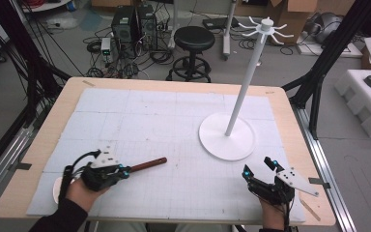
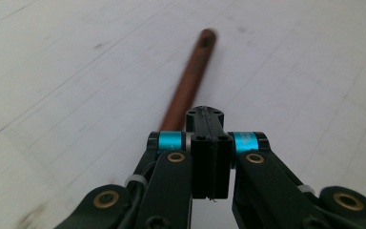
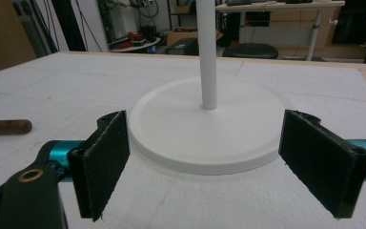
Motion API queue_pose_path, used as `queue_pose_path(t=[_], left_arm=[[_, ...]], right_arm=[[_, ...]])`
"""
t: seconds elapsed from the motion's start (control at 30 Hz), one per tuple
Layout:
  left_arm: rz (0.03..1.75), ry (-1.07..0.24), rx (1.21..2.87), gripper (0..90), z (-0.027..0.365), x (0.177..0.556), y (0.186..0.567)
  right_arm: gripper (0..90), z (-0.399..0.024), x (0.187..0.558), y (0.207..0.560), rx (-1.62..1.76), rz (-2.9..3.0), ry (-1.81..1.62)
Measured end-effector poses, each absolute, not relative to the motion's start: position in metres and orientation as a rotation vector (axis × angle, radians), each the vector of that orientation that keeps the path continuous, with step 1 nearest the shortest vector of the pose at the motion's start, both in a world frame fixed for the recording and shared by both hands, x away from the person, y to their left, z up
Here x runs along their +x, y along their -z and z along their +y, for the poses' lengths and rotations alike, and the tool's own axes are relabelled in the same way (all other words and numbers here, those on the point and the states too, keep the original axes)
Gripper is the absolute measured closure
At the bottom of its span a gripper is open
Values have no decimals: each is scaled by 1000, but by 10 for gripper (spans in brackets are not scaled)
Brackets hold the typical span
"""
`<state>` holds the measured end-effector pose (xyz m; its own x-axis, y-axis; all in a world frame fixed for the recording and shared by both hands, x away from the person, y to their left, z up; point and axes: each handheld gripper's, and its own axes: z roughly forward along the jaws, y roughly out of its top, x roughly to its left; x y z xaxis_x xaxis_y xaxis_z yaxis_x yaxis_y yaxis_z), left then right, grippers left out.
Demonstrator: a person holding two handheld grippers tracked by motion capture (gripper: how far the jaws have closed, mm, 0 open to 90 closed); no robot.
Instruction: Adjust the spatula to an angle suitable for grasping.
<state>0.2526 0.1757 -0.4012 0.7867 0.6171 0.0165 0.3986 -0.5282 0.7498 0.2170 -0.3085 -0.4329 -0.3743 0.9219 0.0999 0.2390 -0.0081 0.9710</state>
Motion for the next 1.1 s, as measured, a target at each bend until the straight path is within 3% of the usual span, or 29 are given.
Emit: queue_pose_path(t=[0.17,0.37,0.8,1.1], left_arm=[[625,-370,2249,895,140,258,416],[640,-320,2319,896,122,278,430],[923,-462,2304,896,130,336,431],[1168,-540,2165,896,155,364,434]], right_arm=[[164,-311,217,434,1216,1652,-1425],[164,-312,217,434,1217,1648,-1431],[164,-312,218,434,1216,1651,-1431],[164,-314,216,434,1226,1643,-1438]])
